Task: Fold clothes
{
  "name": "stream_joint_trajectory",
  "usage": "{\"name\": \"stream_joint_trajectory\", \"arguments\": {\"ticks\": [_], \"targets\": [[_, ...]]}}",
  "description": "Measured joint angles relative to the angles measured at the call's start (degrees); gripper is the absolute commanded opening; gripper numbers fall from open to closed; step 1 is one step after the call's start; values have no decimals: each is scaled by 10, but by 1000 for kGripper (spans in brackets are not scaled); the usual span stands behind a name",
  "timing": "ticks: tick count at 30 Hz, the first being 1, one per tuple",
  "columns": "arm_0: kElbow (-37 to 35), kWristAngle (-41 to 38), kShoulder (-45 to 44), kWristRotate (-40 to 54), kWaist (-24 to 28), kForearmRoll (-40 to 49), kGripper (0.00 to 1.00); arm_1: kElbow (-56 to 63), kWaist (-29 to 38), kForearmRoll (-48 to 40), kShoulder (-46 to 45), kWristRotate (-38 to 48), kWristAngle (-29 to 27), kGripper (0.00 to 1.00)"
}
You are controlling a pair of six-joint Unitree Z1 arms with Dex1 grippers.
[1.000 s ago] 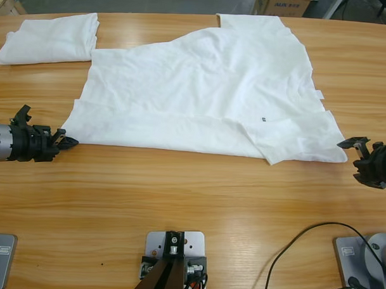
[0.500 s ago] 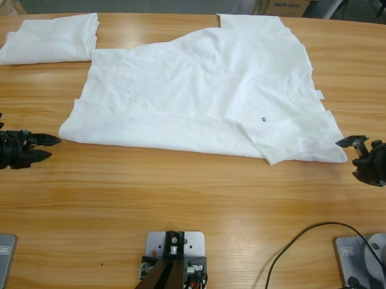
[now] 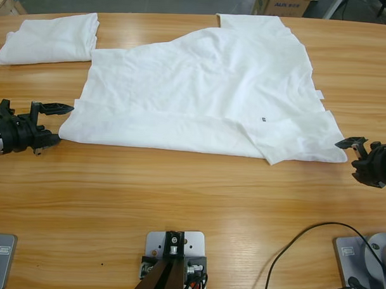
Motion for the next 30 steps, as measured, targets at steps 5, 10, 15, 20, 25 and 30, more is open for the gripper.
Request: {"name": "stream_joint_trajectory", "arguments": {"ticks": [5,10,15,20,25,30], "targets": [[7,-4,8,-36,-10,-13,867,0,0,0,1,0,0,775],[15,-6,6,-40,-12,-15,867,0,0,-3,3,-1,0,775],[16,-7,-1,-44,-14,-7,867,0,0,-3,4,-3,0,775],[16,-8,-31,-59,-30,37,867,0,0,-3,4,-4,0,775],[13,-6,-69,-71,-34,100,871,0,0,-3,5,-4,0,775],[2,1,-57,-84,-35,97,872,0,0,-3,5,-6,0,774]]}}
